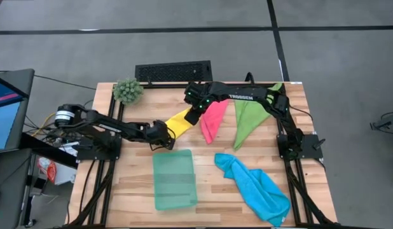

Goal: Fold microfiber towels
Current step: Fold the yellow towel

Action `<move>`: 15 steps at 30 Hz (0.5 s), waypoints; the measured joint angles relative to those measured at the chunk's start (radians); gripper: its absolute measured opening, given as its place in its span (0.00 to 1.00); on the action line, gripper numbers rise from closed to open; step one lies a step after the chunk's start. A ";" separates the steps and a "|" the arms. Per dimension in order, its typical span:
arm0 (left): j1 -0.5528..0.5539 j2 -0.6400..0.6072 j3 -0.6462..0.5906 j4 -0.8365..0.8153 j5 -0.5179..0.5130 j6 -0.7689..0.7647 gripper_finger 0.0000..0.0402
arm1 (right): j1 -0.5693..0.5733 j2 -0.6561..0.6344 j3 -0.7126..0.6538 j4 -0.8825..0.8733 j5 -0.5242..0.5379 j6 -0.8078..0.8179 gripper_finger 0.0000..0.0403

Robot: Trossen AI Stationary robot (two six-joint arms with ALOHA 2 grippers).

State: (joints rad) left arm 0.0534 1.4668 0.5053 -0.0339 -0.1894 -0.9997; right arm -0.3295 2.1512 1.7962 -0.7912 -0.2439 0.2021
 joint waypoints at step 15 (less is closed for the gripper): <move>0.034 0.023 -0.002 0.107 0.020 0.022 0.00 | 0.055 0.001 0.000 0.135 -0.158 0.061 0.06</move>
State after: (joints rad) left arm 0.0872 1.4899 0.5030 0.0733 -0.1696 -0.9775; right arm -0.2746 2.1521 1.7965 -0.6560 -0.4015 0.2630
